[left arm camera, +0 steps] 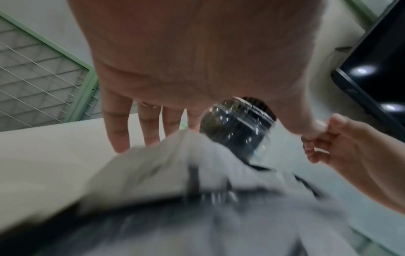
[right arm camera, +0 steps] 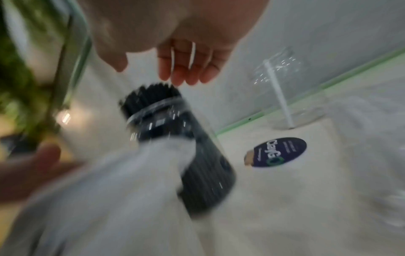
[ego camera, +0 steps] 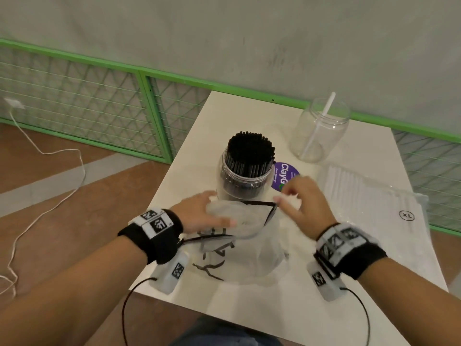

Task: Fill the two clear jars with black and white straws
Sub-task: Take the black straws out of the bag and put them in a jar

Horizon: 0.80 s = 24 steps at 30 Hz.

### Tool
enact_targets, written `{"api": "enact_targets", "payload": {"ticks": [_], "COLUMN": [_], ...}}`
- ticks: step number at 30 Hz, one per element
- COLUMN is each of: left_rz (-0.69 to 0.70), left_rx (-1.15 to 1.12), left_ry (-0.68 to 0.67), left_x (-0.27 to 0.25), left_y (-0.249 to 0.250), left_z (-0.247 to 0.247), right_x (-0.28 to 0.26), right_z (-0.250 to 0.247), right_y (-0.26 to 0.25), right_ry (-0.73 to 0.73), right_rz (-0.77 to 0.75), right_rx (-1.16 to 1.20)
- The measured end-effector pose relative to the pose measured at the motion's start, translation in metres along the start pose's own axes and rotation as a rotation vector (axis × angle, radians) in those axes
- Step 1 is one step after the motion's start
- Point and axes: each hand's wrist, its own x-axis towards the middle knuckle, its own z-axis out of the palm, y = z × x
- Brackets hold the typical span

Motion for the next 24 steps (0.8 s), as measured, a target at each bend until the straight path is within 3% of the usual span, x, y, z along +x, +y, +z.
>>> {"api": "enact_targets", "payload": {"ticks": [3, 5, 8, 10, 12, 15, 21, 24], "left_rz": [-0.01, 0.002, 0.027, 0.022, 0.045, 0.182, 0.471, 0.617], "left_rx": [0.156, 0.158, -0.047, -0.298, -0.417, -0.315, -0.111, 0.221], "left_ry": [-0.127, -0.115, -0.099, -0.059, 0.09, 0.369, 0.562, 0.489], "left_x": [-0.003, -0.002, -0.004, -0.007, -0.009, -0.011, -0.024, -0.026], "left_y": [-0.01, -0.012, -0.01, -0.012, -0.013, -0.011, -0.006, -0.007], "left_z": [0.027, 0.041, 0.046, 0.042, 0.036, 0.033, 0.044, 0.048], "right_x": [-0.035, -0.046, -0.052, -0.056, -0.061, -0.063, -0.074, -0.072], "right_z": [0.026, 0.043, 0.049, 0.044, 0.038, 0.032, 0.025, 0.034], "right_y": [-0.004, -0.003, -0.001, 0.002, 0.003, 0.0, 0.002, 0.0], "right_ry": [-0.38, -0.524, -0.466, -0.438, -0.424, -0.45, -0.595, -0.602], "right_rz": [-0.334, -0.444, -0.559, -0.596, -0.615, -0.613, -0.516, -0.359], "right_rx": [-0.238, -0.423, -0.48, -0.462, -0.488, -0.542, -0.54, -0.603]}}
